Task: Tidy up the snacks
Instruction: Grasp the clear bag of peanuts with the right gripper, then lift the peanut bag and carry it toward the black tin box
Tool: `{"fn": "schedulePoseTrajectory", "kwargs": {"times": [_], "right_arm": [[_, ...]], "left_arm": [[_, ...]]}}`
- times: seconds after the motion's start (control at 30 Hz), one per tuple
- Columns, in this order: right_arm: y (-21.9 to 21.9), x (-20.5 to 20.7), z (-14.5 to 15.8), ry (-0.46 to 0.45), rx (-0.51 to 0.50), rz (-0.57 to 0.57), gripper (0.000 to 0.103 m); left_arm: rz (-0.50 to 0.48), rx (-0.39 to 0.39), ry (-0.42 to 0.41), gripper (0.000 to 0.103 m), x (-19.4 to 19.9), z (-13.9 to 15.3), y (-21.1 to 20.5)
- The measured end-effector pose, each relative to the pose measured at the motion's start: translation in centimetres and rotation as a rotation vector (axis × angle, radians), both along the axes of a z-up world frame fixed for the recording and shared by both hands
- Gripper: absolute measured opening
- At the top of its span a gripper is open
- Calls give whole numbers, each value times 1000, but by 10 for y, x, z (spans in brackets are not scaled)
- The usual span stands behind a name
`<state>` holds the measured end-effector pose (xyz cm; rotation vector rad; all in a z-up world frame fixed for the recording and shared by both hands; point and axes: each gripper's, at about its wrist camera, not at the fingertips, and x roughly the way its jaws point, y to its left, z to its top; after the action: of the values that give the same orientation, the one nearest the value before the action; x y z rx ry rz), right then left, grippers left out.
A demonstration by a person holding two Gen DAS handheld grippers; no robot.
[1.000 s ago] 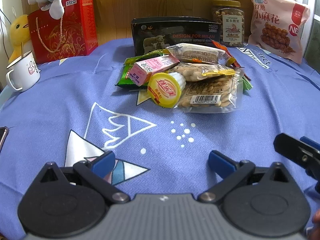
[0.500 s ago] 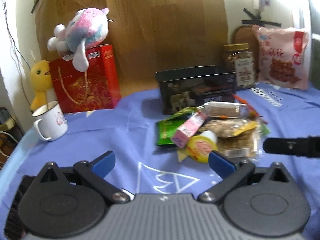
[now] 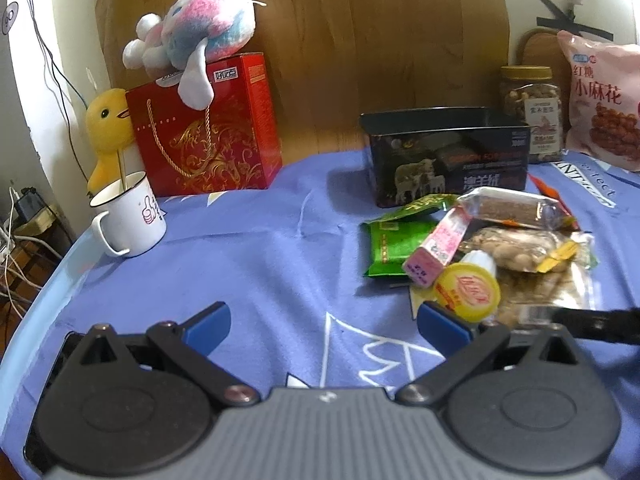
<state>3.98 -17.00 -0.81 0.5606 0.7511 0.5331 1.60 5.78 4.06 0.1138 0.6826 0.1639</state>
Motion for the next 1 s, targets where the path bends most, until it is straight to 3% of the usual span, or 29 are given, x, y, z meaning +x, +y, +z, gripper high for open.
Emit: {"fn": "schedulePoseTrajectory", "kwargs": {"times": [0.33, 1.0], "right_arm": [[-10, -29, 3, -79, -92, -15, 14], [-22, -48, 1, -107, -126, -83, 14]], "left_arm": [[-7, 11, 8, 103, 11, -4, -5], [-95, 37, -10, 103, 25, -3, -45]]}}
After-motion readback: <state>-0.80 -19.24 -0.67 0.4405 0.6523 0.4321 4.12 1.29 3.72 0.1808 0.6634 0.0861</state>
